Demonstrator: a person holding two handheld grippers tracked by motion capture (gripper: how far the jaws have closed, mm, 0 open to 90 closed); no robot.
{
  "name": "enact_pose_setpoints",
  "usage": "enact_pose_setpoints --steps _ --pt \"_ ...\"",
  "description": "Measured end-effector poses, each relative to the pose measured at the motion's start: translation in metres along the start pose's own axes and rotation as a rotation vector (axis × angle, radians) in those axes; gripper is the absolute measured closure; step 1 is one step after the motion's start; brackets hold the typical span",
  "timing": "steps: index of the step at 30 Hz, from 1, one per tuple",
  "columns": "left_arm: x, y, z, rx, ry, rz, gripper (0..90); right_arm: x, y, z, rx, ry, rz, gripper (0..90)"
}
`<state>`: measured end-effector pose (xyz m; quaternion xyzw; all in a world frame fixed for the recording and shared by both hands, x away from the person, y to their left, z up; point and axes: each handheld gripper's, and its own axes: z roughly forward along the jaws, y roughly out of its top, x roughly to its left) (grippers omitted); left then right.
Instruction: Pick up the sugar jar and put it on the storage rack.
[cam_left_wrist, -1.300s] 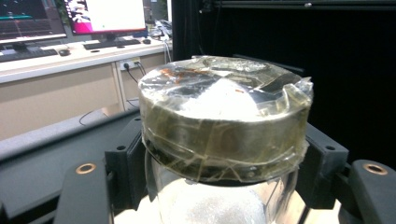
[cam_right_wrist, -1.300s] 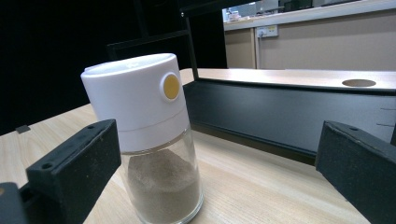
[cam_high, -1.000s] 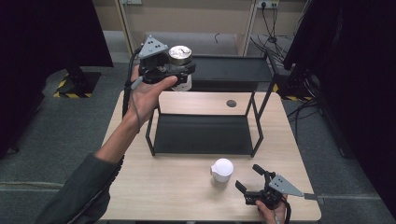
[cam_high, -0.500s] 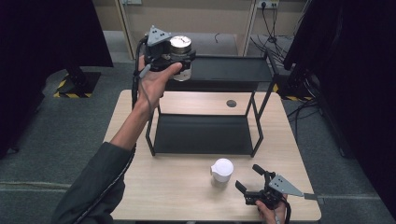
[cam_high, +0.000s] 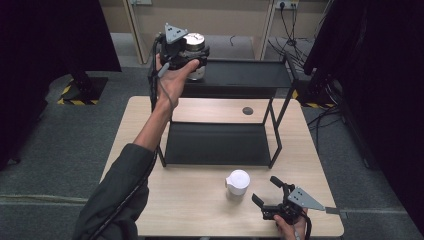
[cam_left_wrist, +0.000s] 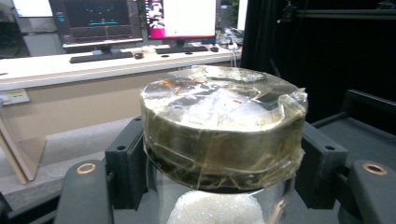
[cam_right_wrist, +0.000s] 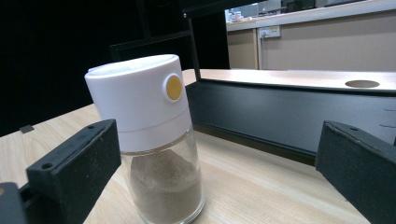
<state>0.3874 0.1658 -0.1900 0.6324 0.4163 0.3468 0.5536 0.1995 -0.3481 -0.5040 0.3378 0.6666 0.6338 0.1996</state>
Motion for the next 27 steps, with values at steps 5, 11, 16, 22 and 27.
enact_pose_setpoints --steps 5,11,16,22,27 --pt "0.001 -0.006 0.006 -0.012 0.020 0.002 31.0 0.000 0.000 0.000 0.000 0.001 0.001 0.5" --pt "0.000 -0.013 0.011 -0.020 0.037 0.022 31.0 0.000 0.000 0.000 0.001 0.003 0.002 0.5" --pt "-0.002 -0.015 0.012 -0.027 0.045 0.023 31.0 0.000 0.000 0.000 0.001 0.003 0.002 0.5" --pt "-0.005 -0.015 0.012 -0.021 0.066 0.020 21.5 0.000 0.000 0.001 0.002 0.002 0.006 0.5" --pt "-0.010 -0.015 0.011 -0.013 0.091 0.015 1.3 0.000 0.000 0.001 0.003 0.004 0.009 0.5"
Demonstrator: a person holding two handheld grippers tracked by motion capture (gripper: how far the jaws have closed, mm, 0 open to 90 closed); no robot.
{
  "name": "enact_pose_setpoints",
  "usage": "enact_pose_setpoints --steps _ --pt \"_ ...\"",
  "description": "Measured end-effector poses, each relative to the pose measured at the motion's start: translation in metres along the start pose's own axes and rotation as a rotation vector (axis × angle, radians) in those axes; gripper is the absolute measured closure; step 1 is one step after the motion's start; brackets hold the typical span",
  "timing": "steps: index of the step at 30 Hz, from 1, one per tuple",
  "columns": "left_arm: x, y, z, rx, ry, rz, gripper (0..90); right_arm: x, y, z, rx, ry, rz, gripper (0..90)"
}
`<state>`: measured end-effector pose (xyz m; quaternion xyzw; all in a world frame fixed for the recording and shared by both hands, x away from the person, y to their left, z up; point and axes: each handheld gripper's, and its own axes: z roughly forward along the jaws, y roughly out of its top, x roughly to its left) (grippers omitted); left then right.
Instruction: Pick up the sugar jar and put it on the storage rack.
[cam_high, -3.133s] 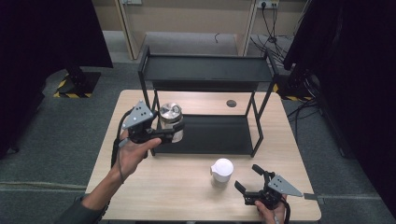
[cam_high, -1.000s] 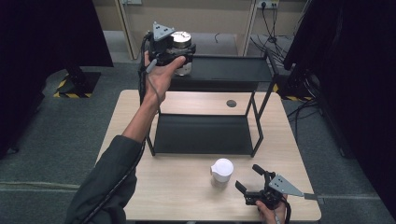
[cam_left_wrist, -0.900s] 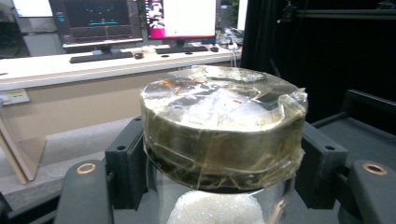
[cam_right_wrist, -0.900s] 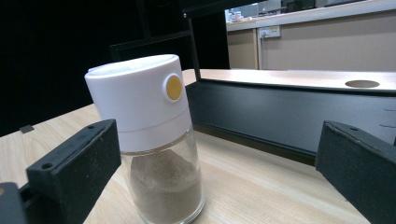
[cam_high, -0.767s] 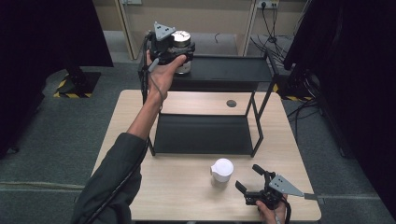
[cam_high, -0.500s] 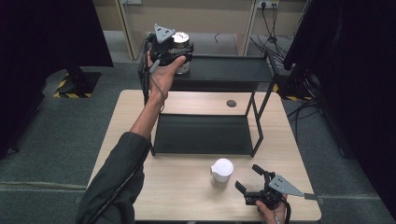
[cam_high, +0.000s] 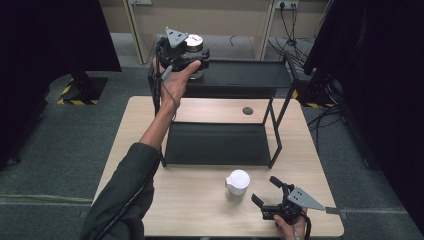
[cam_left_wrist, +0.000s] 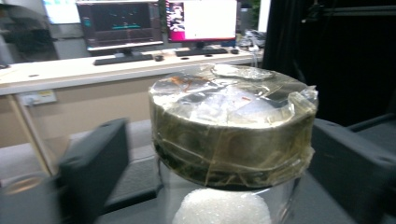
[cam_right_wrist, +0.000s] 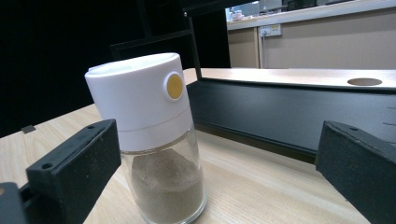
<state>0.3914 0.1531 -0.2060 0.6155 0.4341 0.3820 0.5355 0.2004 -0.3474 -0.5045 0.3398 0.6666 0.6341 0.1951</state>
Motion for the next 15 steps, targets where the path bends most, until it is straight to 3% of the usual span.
enact_pose_setpoints --steps 7,15 --pt "0.002 0.000 -0.004 -0.001 -0.014 -0.040 0.0 0.000 0.000 0.000 -0.001 0.000 0.004 0.5" --pt "-0.005 -0.002 -0.012 0.002 -0.015 -0.031 0.0 -0.001 0.000 0.000 -0.002 -0.001 0.007 0.5"
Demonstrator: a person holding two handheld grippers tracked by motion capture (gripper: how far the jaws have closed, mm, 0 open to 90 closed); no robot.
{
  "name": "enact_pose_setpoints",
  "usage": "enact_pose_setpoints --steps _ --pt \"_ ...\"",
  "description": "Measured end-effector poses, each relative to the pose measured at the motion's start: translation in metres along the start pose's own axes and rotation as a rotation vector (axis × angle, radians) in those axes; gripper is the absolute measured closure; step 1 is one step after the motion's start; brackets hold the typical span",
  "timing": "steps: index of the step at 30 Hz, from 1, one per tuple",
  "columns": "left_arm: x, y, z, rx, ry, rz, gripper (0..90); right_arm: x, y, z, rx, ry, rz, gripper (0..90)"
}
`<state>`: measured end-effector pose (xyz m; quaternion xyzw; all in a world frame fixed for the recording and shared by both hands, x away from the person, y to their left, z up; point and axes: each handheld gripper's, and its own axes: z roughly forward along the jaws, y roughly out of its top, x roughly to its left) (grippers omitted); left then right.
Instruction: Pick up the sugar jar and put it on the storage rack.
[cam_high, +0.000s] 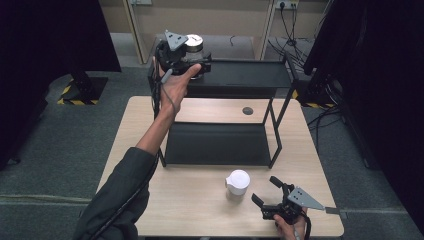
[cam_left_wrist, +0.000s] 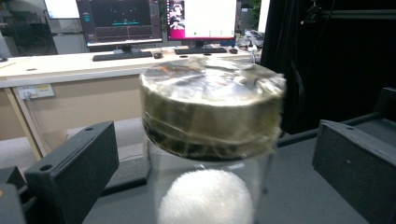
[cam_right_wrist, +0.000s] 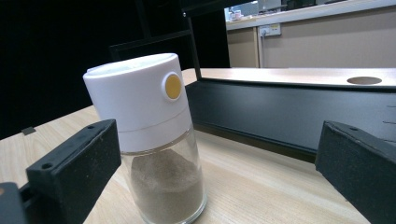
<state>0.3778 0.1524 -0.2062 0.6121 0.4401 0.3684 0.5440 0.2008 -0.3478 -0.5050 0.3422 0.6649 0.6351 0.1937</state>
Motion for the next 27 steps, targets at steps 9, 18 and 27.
enact_pose_setpoints --steps 9,18,27 --pt "-0.007 -0.004 -0.011 0.007 -0.005 0.003 0.0 0.000 0.000 0.000 0.000 -0.001 0.000 0.6" --pt "-0.010 -0.017 -0.027 -0.005 -0.036 0.002 0.0 0.001 0.000 0.000 0.000 0.000 -0.002 0.6" --pt "-0.013 -0.029 -0.040 -0.015 -0.071 0.018 0.0 0.001 0.000 0.000 0.002 -0.001 0.000 0.5"
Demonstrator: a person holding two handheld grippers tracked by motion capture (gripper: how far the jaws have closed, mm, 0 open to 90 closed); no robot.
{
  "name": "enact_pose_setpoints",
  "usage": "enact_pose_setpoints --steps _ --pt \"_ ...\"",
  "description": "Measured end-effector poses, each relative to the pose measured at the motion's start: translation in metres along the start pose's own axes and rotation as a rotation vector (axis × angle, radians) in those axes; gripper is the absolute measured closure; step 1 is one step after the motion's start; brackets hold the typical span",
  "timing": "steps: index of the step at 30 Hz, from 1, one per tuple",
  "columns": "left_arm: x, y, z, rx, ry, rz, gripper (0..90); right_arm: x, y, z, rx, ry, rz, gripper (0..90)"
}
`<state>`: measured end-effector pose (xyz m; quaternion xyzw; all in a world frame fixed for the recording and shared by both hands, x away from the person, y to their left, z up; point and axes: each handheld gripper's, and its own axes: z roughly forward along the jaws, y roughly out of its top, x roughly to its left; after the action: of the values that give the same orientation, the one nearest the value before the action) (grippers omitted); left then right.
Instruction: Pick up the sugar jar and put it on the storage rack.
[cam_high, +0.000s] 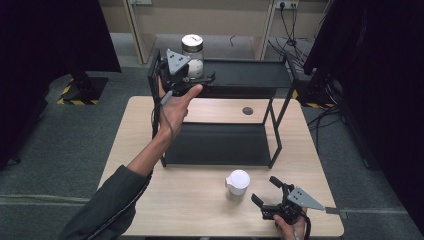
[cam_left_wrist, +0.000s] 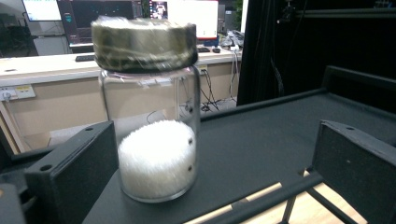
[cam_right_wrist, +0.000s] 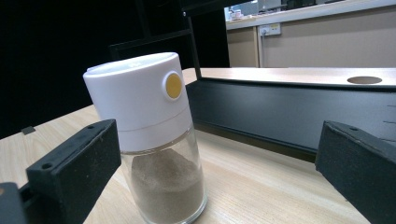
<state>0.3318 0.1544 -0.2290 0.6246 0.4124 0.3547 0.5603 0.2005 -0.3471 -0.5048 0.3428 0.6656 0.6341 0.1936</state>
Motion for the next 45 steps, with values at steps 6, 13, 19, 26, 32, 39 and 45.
enact_pose_setpoints --steps 6,13,19,26,32,39,45 --pt "0.000 -0.010 -0.013 -0.016 -0.032 -0.005 0.0 0.000 0.000 0.000 -0.001 -0.001 -0.001 0.5" --pt "0.002 -0.028 -0.028 -0.028 -0.088 -0.031 0.0 0.000 0.000 0.000 -0.001 -0.001 -0.001 0.5" --pt "-0.002 -0.045 -0.041 -0.024 -0.143 -0.028 0.0 0.000 0.000 0.000 -0.001 -0.001 -0.001 0.5" --pt "-0.009 -0.059 -0.054 -0.028 -0.218 -0.005 0.0 0.000 0.000 0.000 -0.001 -0.003 0.002 0.5" --pt "-0.012 -0.072 -0.065 -0.029 -0.277 -0.014 0.0 0.000 0.000 0.000 -0.002 -0.002 0.002 0.5" --pt "-0.007 -0.095 -0.073 -0.009 -0.331 -0.045 0.0 0.000 0.000 0.000 -0.001 -0.002 0.000 0.5" --pt "-0.004 -0.121 -0.081 -0.003 -0.363 -0.057 0.0 0.001 0.000 0.000 -0.001 -0.002 -0.001 0.5"
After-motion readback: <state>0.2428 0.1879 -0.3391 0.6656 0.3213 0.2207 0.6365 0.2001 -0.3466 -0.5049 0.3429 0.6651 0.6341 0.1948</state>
